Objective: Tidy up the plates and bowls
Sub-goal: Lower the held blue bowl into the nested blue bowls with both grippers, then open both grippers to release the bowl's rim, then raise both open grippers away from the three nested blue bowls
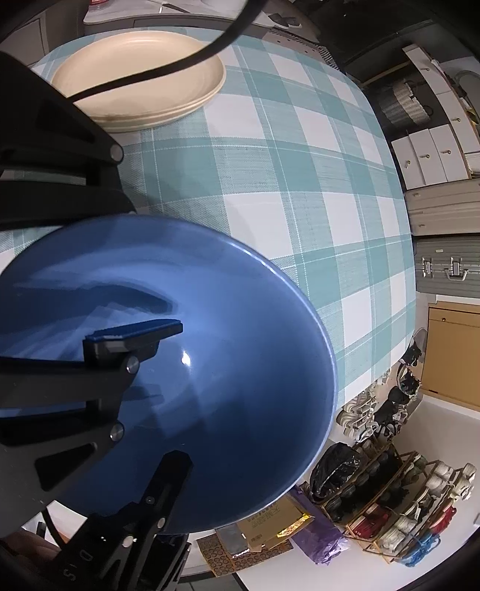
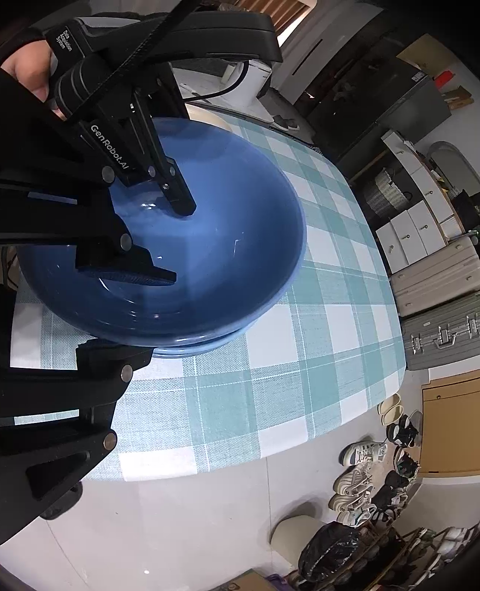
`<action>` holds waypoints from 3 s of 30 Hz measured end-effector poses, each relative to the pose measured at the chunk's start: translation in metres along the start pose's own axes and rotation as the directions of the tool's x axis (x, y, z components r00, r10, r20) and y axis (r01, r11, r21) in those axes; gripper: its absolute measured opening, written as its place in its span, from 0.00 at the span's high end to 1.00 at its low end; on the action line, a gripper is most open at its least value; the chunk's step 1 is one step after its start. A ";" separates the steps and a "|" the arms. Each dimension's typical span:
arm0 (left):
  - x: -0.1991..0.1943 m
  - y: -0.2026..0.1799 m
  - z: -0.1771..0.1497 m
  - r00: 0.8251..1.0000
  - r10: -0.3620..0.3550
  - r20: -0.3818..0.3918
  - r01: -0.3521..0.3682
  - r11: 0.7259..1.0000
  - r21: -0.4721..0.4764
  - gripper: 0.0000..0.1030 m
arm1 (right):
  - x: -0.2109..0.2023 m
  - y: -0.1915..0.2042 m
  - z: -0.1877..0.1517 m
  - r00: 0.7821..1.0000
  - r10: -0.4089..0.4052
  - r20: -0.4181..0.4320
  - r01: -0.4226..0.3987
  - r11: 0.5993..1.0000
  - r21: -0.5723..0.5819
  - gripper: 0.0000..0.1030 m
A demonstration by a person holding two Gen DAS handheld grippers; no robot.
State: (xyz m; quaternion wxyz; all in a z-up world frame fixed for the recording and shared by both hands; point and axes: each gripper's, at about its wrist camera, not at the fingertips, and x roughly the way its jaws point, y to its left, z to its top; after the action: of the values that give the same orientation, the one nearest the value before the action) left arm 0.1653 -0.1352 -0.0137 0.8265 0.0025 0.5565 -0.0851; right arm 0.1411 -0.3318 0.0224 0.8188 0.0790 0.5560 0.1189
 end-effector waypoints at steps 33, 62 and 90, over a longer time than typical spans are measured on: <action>-0.009 0.025 0.003 1.000 0.007 -0.003 -0.007 0.999 -0.040 0.73 | -0.017 -0.001 -0.002 0.997 -0.054 0.048 0.056 0.998 -0.041 0.76; -0.075 0.035 -0.062 0.956 0.083 0.280 -0.069 0.996 -0.059 0.48 | -0.061 0.011 -0.098 0.811 0.204 0.548 -0.202 0.977 -0.063 0.19; -0.086 0.039 -0.120 0.814 0.095 0.572 -0.060 0.995 -0.079 0.14 | -0.065 0.041 -0.145 0.752 0.042 0.657 0.047 0.992 -0.117 0.01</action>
State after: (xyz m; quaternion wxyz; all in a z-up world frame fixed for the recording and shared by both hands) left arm 0.0288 -0.0730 0.0157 0.9584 -0.0243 0.2827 -0.0322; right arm -0.0205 -0.3116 0.0375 0.9655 0.0633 0.2239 0.1174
